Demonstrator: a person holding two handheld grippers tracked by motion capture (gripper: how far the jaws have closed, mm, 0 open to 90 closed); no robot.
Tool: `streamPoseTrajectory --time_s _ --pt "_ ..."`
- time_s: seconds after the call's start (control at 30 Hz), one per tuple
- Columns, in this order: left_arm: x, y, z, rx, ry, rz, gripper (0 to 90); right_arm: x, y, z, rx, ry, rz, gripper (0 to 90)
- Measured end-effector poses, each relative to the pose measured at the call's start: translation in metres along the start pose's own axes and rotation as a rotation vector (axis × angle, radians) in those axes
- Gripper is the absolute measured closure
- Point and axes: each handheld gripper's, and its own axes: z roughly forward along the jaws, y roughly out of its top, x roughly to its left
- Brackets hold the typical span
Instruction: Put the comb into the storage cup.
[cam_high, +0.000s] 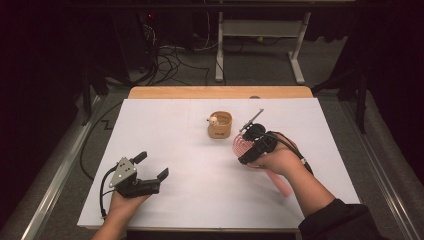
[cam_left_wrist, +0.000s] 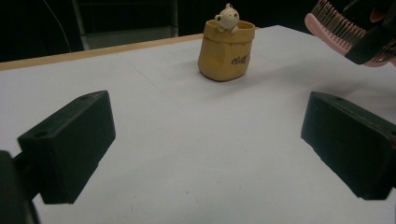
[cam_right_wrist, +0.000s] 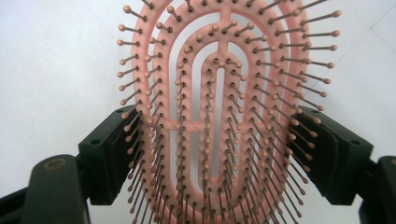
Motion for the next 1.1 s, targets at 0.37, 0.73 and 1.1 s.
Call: streamPoseTrajectory --time_s 0.37,0.73,1.1 --pt "0.0 -0.001 0.002 0.013 -0.009 -0.004 0.0 -0.004 -0.011 -0.013 -0.127 0.002 0.029 20.6" --pt "0.001 -0.002 0.002 0.008 -0.017 -0.029 0.0 -0.007 -0.019 -0.019 -0.256 -0.003 0.051 20.6" --pt "0.001 -0.002 0.003 0.015 -0.02 -0.028 0.0 -0.007 -0.025 -0.027 -0.374 -0.015 0.053 20.6"
